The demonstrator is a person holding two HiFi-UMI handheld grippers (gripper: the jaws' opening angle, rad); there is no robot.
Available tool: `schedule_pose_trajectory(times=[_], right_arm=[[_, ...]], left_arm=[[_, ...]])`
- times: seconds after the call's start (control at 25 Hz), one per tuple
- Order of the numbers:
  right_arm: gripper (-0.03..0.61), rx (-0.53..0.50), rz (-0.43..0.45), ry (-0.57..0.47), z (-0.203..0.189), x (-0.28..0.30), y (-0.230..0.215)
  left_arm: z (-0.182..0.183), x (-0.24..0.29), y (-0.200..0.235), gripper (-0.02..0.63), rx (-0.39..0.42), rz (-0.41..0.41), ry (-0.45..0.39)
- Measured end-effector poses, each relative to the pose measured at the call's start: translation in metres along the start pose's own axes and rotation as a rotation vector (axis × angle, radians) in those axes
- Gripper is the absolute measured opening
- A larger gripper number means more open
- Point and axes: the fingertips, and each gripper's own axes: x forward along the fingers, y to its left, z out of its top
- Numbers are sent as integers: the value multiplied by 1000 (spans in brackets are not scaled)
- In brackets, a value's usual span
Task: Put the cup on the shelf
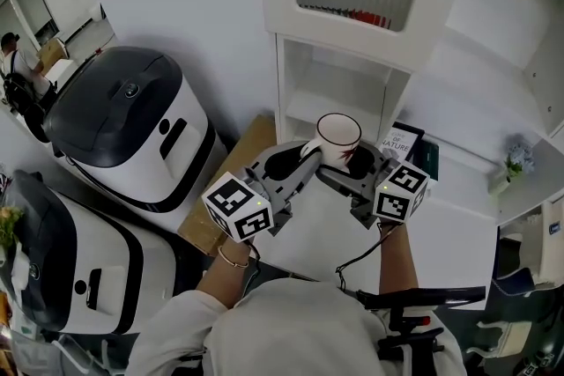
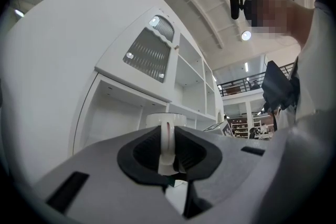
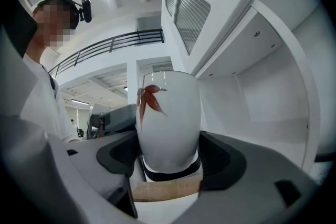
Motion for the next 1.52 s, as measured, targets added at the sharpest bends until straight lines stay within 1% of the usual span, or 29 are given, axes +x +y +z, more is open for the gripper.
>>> schedule_pose_trajectory(times=[0.16,0.32,0.68,0.88,1.04,1.16,1.32,1.36,1.4,1.44,1.48,1.52], right_arm=[[334,4,-7,-6,0,4,-4],[333,19,-44,-28,4,4,-14],[333,69,-195,-58,3,7,-54],[331,110,-293,-101,1,4,-80],[331,128,-367,-65,-14,3,-97],[331,127,-418,-39,-25,-2,-105],[325,113,-446,-2,-35,-6,-107],[317,110,-455,2,-37,-7,-107],[289,108,-468,4,-38,-8,-108],[244,106,-480,4,-39,-10,-110],[219,104,-489,5,-40,-12,-110],[219,103,-493,6,-42,-13,-111]], left_arm=[[0,0,6,58,-11,13,-11],[4,8,14,58,-12,16,-23],[-3,33,46,58,-30,39,-60],[-6,50,65,58,-38,80,-86],[-10,61,82,58,-32,133,-82],[-16,69,95,58,-23,178,-57],[-26,78,101,60,-8,190,-19],[-28,79,102,60,-10,189,-16],[-29,81,103,60,-12,189,-15],[-31,83,104,60,-13,190,-13],[-32,85,105,60,-13,193,-12],[-33,86,107,60,-13,196,-10]])
